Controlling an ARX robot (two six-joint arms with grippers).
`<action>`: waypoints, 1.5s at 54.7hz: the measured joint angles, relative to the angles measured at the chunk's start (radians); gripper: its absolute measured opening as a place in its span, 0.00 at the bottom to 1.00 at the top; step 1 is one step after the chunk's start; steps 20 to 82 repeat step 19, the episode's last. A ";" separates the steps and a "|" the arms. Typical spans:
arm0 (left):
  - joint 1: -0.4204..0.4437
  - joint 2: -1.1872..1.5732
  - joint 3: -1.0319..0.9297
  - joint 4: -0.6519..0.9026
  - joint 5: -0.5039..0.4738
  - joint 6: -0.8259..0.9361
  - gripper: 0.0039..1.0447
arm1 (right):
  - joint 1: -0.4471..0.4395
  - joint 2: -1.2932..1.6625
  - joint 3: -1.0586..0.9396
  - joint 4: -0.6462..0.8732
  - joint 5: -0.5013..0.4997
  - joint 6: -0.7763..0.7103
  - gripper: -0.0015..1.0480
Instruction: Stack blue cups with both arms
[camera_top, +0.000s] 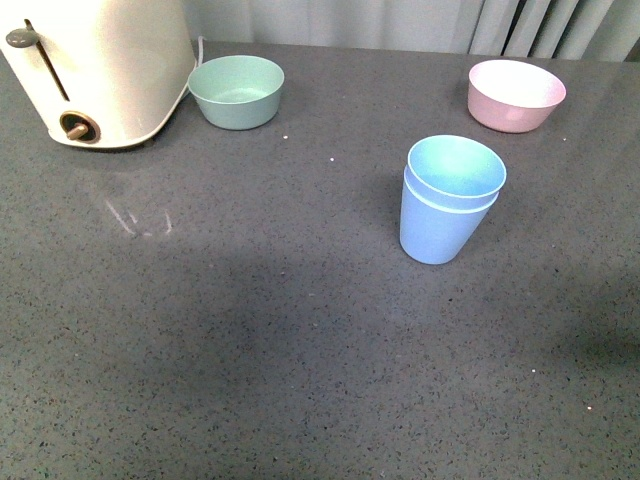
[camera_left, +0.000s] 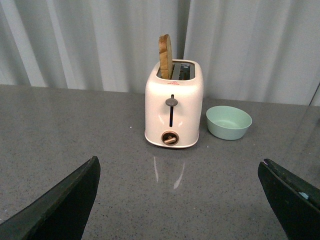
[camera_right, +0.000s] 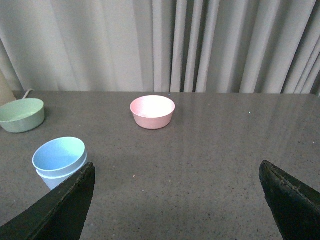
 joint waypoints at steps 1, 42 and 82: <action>0.000 0.000 0.000 0.000 0.000 0.000 0.92 | 0.000 0.000 0.000 0.000 0.000 0.000 0.91; 0.000 0.000 0.000 0.000 0.000 0.000 0.92 | 0.000 0.000 0.000 0.000 0.000 0.000 0.91; 0.000 0.000 0.000 0.000 0.000 0.000 0.92 | 0.000 0.000 0.000 0.000 0.000 0.000 0.91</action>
